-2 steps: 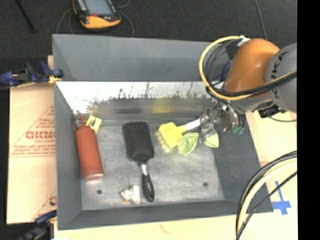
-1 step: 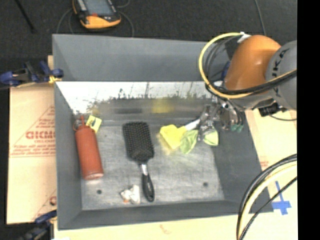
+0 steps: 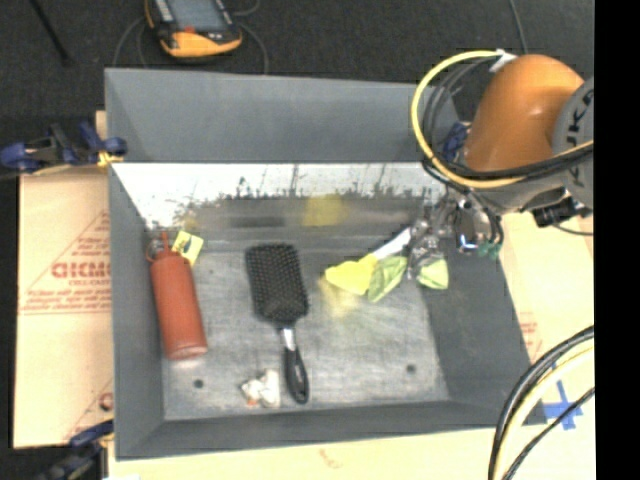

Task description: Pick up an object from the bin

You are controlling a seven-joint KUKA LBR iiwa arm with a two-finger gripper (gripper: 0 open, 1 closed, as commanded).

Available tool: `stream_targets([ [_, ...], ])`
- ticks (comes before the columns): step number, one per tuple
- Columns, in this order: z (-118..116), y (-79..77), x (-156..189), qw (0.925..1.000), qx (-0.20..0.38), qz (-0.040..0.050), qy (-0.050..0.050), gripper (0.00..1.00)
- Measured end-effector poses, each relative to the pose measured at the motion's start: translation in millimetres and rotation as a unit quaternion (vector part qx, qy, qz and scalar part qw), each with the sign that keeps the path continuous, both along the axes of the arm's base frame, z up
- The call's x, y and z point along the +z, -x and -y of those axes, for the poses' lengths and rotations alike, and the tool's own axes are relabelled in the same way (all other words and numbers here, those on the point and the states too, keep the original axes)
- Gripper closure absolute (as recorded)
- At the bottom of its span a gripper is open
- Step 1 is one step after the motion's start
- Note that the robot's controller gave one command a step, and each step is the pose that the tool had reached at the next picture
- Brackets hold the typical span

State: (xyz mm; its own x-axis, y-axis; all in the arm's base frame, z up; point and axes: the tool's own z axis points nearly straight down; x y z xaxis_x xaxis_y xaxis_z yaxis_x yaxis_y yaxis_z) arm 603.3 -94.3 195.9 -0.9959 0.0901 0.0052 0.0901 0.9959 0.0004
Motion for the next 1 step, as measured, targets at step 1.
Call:
stream_targets([
  [1,-31.1,-29.7,39.5,0.9991,-0.043,0.0074,0.002,1.0],
])
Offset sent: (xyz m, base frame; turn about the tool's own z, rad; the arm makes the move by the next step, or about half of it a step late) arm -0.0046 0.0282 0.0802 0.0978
